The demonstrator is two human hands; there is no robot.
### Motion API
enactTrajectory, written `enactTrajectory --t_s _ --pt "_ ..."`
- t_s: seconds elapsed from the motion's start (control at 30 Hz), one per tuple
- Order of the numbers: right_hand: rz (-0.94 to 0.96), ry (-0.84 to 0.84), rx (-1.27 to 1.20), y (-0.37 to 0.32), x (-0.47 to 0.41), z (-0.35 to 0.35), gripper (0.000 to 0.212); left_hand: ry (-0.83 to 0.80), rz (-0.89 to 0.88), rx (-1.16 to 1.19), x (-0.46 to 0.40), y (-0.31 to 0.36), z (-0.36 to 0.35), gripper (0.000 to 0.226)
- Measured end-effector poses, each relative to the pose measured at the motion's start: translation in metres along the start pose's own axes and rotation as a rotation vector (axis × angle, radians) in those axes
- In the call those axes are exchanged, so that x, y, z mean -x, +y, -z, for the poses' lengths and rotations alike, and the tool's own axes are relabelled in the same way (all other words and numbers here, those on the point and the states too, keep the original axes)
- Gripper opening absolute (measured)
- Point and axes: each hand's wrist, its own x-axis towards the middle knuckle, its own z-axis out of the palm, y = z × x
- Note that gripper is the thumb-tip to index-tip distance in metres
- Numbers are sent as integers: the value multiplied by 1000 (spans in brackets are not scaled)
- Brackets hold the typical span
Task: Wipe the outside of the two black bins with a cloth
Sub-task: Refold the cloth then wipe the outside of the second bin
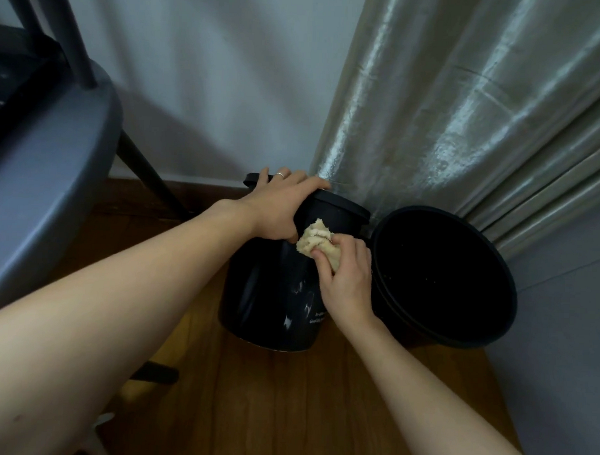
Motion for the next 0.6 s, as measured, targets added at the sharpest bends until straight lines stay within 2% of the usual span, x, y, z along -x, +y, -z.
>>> enactTrajectory --t_s 0.07,0.17,0.37,0.6 --pt "34 -29 2 0 -5 4 26 -15 2 -8 0 -1 1 94" --pt "18 22 -22 -3 -15 9 23 7 -14 31 -2 -4 0 89" --pt "55 19 10 -1 -13 7 27 49 -19 119 -2 -8 -1 83" --pt "73 41 35 2 -12 9 26 25 -31 95 0 -9 -1 89"
